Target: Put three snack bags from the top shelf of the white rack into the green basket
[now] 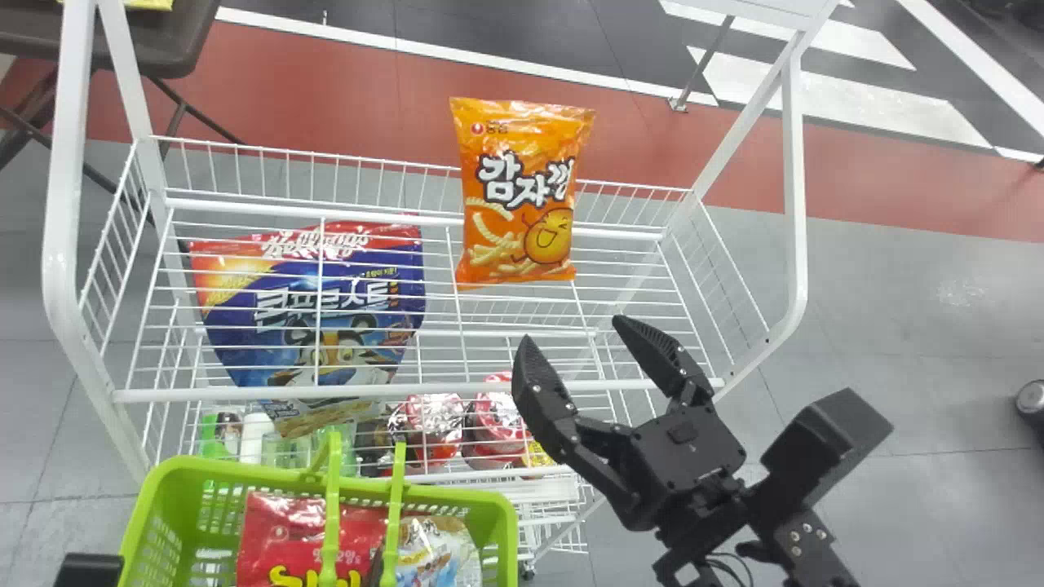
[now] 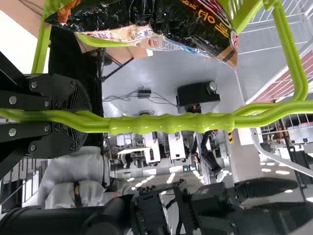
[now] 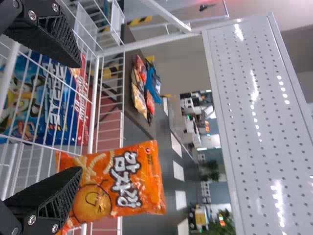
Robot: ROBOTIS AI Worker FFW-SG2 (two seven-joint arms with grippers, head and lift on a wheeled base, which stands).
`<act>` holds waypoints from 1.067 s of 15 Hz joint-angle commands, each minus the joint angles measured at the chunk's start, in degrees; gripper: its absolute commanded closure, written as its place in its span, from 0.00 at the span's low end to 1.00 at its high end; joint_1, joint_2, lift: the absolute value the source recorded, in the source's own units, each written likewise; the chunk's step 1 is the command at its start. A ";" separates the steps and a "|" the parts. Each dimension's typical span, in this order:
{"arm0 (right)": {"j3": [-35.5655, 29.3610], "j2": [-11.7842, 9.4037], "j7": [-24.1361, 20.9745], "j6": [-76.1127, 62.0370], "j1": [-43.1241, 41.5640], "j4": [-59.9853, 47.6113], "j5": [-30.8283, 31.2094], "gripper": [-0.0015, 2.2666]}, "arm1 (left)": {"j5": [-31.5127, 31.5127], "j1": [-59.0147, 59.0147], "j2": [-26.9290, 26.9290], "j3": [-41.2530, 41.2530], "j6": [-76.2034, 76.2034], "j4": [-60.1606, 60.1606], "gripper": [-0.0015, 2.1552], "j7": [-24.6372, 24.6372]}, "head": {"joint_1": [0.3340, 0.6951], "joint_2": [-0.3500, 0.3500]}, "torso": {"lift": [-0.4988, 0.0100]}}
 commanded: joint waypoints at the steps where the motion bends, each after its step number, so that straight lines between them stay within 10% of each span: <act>1: 2.35 0.05 -2.93 -0.60 0.35 -0.04 3.03 0.03 | -0.06 0.12 0.00 -0.16 0.42 -0.14 0.99 0.01 | 1.00 0.00 | 0.98; 16: 3.40 0.05 -3.72 -2.36 0.70 -0.56 4.35 0.03 | -0.24 0.03 0.00 -0.86 0.42 -0.23 0.99 0.36 | 1.00 0.00 | 0.98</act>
